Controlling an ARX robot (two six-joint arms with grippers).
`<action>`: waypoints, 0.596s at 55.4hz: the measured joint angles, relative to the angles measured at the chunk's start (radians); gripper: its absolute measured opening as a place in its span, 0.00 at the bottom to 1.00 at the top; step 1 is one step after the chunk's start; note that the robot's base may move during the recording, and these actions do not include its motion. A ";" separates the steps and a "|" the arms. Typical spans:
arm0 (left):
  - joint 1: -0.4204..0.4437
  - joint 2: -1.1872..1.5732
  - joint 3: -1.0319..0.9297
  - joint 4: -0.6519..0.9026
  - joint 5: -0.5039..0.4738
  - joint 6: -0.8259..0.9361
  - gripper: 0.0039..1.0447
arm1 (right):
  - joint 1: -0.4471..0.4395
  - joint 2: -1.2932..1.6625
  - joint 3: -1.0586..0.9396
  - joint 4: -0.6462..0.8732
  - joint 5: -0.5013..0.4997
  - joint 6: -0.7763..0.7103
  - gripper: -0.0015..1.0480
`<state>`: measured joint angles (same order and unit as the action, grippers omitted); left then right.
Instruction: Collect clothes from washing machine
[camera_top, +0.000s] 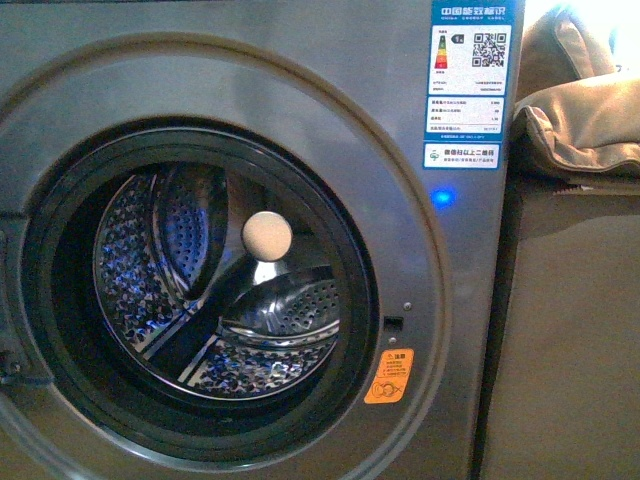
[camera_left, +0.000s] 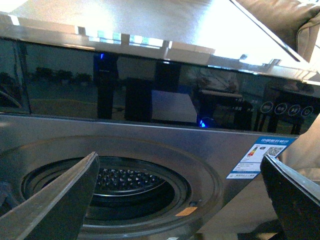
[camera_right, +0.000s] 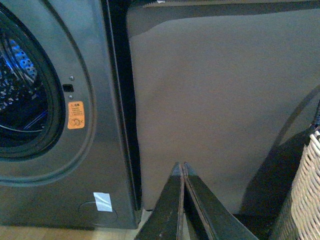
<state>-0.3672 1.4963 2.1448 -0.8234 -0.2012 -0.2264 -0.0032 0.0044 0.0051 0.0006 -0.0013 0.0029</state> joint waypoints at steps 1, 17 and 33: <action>0.000 0.000 -0.009 0.001 0.000 0.000 0.94 | 0.000 0.000 0.000 0.000 0.000 0.000 0.02; 0.075 -0.449 -0.832 0.675 -0.081 0.196 0.50 | 0.000 0.000 0.000 0.000 0.000 0.000 0.02; 0.175 -0.689 -1.441 0.924 0.022 0.216 0.05 | 0.000 0.000 0.000 0.000 0.000 0.000 0.02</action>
<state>-0.1925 0.8070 0.7040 0.1009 -0.1795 -0.0101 -0.0032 0.0044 0.0051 0.0006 -0.0013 0.0029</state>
